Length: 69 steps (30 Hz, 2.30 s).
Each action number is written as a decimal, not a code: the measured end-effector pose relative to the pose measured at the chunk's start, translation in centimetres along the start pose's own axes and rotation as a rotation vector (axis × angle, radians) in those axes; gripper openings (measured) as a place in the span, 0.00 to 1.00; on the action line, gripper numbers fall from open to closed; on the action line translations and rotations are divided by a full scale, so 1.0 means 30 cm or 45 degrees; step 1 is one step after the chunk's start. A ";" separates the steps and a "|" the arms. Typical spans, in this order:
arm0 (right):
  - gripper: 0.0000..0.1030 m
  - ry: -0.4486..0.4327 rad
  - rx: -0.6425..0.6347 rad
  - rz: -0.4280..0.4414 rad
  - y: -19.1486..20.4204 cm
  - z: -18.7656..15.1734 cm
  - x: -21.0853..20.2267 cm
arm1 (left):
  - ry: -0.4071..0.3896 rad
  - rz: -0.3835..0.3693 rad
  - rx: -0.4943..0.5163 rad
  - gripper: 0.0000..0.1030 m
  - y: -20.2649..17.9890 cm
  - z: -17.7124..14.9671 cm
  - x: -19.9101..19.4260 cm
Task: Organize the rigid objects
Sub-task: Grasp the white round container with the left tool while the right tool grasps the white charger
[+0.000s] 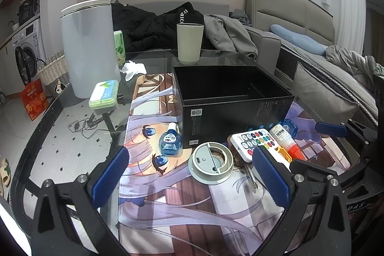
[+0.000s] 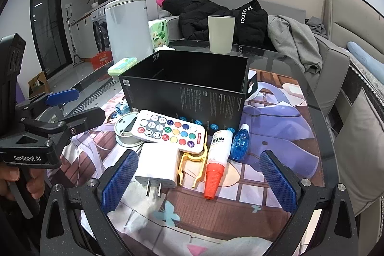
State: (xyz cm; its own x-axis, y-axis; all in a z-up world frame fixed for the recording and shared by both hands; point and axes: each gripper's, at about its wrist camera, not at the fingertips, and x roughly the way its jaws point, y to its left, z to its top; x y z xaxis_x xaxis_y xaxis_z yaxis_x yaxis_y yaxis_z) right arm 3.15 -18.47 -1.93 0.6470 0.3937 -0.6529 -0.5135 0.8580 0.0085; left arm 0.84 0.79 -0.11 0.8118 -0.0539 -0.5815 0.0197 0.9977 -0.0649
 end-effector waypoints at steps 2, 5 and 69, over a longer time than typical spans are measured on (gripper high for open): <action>1.00 0.015 -0.008 0.005 0.004 0.003 0.009 | 0.002 0.005 0.005 1.00 0.003 0.005 0.003; 1.00 0.039 -0.013 0.009 0.004 0.007 0.023 | 0.015 0.007 0.006 1.00 0.015 0.015 0.015; 0.43 0.120 -0.144 0.180 0.074 -0.033 0.046 | 0.274 -0.157 0.126 0.69 -0.024 -0.007 0.182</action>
State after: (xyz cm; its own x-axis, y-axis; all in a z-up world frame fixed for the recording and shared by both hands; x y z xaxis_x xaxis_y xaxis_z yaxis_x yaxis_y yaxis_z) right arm 2.35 -16.35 -3.57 0.5111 0.4705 -0.7193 -0.6589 0.7519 0.0237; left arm 5.14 -0.23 -3.40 0.6573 -0.1719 -0.7337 0.1760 0.9817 -0.0723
